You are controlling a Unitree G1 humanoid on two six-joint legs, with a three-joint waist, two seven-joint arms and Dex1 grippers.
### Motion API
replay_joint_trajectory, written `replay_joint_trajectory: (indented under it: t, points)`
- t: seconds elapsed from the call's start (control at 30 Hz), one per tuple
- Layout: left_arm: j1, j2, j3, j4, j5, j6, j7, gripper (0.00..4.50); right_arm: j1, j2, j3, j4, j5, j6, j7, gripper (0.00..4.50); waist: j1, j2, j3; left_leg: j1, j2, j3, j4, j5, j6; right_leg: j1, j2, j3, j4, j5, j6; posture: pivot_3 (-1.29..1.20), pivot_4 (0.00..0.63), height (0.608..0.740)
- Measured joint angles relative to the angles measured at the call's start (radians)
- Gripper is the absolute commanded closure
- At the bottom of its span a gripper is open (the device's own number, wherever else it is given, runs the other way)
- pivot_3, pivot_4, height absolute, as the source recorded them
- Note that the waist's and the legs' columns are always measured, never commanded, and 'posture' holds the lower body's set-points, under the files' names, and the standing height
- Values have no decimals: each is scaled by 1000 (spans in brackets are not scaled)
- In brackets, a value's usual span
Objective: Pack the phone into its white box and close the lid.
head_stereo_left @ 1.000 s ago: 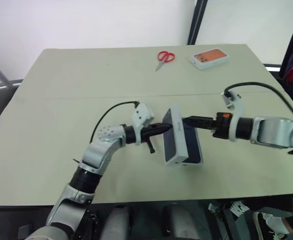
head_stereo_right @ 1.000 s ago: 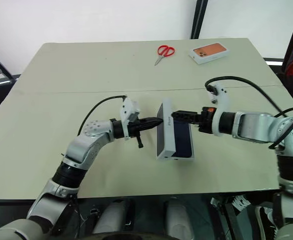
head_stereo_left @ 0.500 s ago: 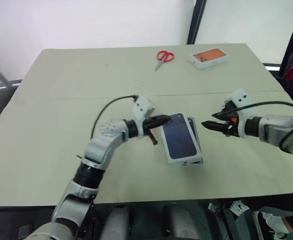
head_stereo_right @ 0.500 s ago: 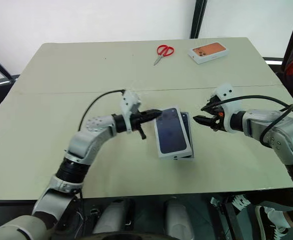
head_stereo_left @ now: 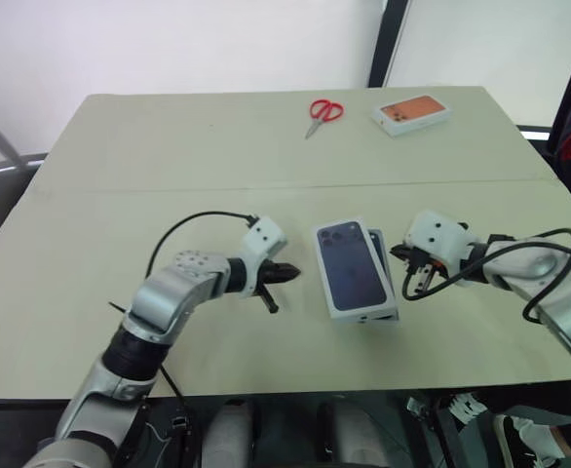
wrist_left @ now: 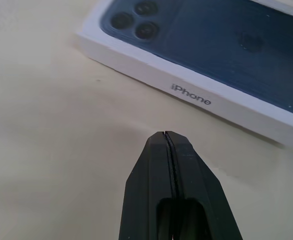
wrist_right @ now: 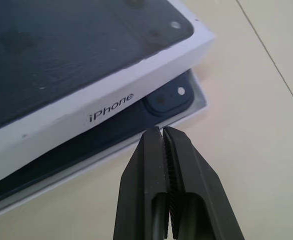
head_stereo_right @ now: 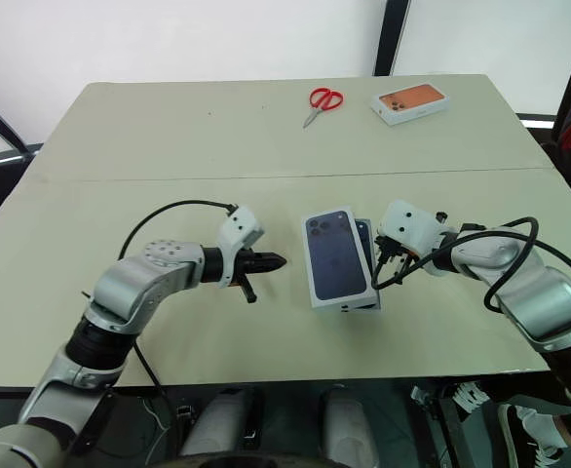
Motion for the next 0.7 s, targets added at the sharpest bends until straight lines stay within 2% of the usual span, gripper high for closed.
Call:
replay_joint_trajectory:
  t: [0.37, 0.7]
  points:
    - [-50, -119, -40, 48, 0, 43, 67, 4500, 67, 29, -27, -60, -56, 10, 66, 4384, 1, 0, 0, 0, 0, 0, 0, 0, 0, 0, 0, 0, 0, 0, 0, 0, 150, 740]
    - [-62, -143, -29, 57, -1, -3, 66, 4500, 129, 27, -78, -101, -84, 34, 99, 4384, 1, 0, 0, 0, 0, 0, 0, 0, 0, 0, 0, 0, 0, 0, 0, 0, 150, 740]
